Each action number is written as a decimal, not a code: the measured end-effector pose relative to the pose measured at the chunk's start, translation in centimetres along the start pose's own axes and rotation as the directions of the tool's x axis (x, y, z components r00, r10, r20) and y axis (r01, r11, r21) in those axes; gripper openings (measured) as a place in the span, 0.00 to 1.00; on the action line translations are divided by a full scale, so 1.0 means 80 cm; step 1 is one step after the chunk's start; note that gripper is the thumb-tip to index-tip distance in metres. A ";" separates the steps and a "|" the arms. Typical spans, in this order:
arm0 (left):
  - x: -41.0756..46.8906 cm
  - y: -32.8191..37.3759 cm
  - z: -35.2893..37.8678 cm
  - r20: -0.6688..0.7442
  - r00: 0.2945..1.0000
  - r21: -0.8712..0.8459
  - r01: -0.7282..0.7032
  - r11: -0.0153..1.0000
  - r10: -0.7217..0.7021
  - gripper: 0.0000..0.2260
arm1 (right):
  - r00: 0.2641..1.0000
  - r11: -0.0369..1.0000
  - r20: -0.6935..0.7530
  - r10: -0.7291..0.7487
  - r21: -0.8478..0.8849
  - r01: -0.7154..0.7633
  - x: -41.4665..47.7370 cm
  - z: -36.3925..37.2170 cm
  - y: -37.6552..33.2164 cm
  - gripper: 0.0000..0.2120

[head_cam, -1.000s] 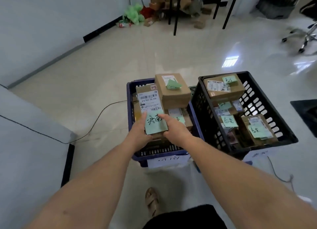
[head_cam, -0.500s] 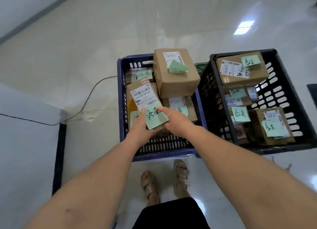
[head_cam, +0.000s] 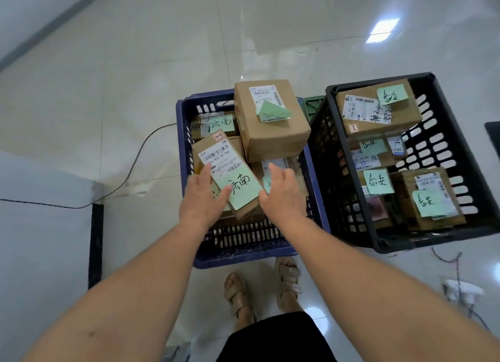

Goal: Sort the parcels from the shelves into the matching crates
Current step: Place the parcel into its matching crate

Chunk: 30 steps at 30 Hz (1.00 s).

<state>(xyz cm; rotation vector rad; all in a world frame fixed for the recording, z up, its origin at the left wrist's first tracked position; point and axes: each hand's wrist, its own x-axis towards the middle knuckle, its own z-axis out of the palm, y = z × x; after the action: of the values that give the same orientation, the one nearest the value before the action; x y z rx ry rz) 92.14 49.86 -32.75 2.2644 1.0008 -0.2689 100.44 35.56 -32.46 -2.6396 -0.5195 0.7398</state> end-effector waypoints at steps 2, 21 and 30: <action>0.021 0.001 -0.014 -0.089 0.996 0.031 -0.018 0.999 0.020 0.29 | 0.990 0.990 -0.036 0.139 0.001 -0.139 -0.014 0.006 -0.006 0.32; 0.020 -0.018 -0.032 0.068 0.997 0.020 0.041 0.999 -0.042 0.24 | 0.950 0.930 -0.005 0.311 0.210 -0.303 -0.026 0.006 0.020 0.22; -0.061 -0.024 0.008 0.133 0.982 -0.025 0.138 0.990 -0.134 0.23 | 0.977 0.979 0.080 0.196 0.042 -0.200 -0.059 -0.020 0.063 0.27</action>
<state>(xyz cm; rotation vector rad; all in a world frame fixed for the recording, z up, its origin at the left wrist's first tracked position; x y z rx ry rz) 87.43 47.50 -32.08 2.1207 1.0836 -0.4499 98.79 28.74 -31.34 -2.6514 -0.2549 0.9020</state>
